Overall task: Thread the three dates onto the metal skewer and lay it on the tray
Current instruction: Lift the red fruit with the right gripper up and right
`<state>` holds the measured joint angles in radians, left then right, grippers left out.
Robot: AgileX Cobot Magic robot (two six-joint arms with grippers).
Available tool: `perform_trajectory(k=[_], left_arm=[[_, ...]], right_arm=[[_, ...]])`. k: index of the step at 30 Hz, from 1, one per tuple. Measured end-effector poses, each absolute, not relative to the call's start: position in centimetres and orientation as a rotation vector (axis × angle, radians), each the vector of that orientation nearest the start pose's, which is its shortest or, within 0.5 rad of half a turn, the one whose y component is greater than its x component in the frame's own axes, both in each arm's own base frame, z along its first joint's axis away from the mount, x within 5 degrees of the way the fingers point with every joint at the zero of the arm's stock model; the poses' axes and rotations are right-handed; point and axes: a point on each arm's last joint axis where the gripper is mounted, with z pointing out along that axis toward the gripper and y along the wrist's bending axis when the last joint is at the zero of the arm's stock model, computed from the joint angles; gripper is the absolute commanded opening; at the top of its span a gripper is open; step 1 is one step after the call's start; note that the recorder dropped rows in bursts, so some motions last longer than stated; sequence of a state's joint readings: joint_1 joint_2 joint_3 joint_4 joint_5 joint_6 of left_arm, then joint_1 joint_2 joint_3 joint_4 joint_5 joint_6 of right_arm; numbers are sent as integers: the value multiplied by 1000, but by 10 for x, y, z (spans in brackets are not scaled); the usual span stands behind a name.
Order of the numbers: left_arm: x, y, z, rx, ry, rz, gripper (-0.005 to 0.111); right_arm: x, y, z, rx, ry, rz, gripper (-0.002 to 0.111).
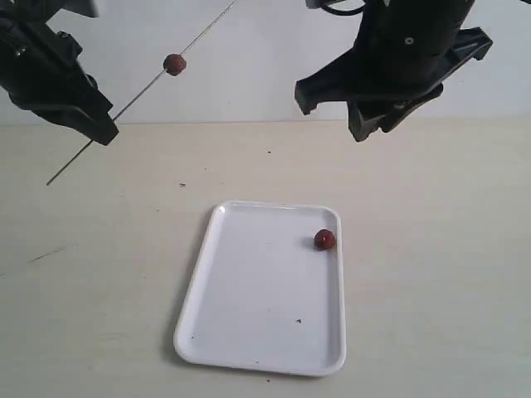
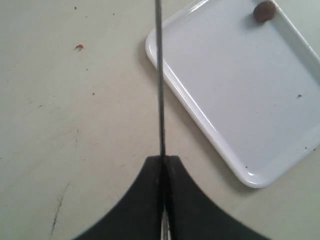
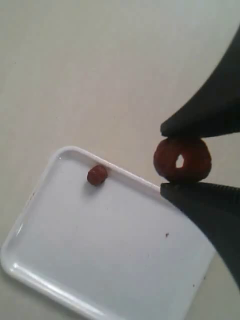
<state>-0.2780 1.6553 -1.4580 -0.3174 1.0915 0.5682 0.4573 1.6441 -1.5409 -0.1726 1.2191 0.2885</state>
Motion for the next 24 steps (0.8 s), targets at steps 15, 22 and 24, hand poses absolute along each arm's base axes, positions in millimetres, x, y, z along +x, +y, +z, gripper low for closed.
perform_trajectory(k=[15,22,24], left_arm=[[300,-112,325,1000,2515,-345,0],[296,-112,331,988,2490,-349,0],[296,-112,332,986,2486,-357,0]], right_arm=[[281,126,379,-237,2668,163,30],[273,132,384,-302,2668,290,30],[272,133,384,-325,2670,355,30]])
